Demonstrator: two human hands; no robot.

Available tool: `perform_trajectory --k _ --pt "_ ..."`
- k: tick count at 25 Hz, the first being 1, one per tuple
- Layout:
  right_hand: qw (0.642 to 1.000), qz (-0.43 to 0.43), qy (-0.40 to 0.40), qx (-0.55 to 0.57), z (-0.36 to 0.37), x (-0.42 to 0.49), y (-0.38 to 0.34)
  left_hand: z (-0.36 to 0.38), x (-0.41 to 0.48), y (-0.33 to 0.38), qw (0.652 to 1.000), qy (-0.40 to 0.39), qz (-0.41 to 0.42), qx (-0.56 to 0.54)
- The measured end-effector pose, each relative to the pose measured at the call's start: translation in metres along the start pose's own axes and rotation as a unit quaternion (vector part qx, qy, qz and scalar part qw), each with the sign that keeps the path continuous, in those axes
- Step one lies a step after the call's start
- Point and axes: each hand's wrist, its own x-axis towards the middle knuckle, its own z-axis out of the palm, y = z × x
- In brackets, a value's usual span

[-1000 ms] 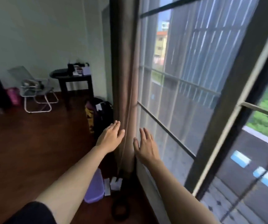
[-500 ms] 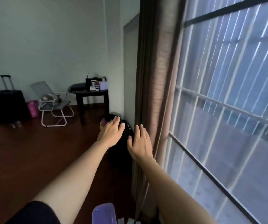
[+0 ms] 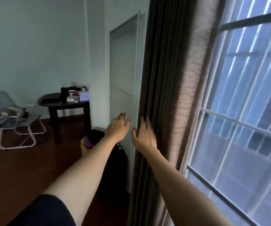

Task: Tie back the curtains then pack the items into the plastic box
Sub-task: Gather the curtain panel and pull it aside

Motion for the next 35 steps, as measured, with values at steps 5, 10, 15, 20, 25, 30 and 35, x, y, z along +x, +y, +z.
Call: perform_trajectory --k 5,10,15,20,25,30,35 --pt "0.988 0.115 0.1 -0.04 0.028 0.058 -0.012 0.015 0.087 -0.025 0.992 -0.061 0.1 -0.036" --pt "0.966 0.182 0.178 -0.048 0.016 0.083 -0.022 0.019 0.138 -0.022 0.964 -0.095 0.188 -0.159" --pt "0.953 0.19 0.229 -0.051 -0.024 0.117 -0.035 -0.009 0.175 0.02 0.908 -0.141 0.228 -0.322" --pt "0.941 0.141 0.296 -0.087 -0.082 0.179 -0.062 -0.054 0.23 0.075 0.883 -0.088 0.267 -0.375" --pt "0.913 0.119 0.381 -0.09 -0.13 0.235 -0.099 -0.102 0.281 0.116 0.854 -0.072 0.277 -0.435" --pt "0.875 0.151 0.448 -0.106 -0.156 0.276 -0.121 -0.117 0.313 0.137 0.823 -0.121 0.347 -0.434" --pt "0.868 0.218 0.433 -0.11 -0.105 0.267 -0.087 -0.066 0.305 0.11 0.801 -0.217 0.389 -0.4"
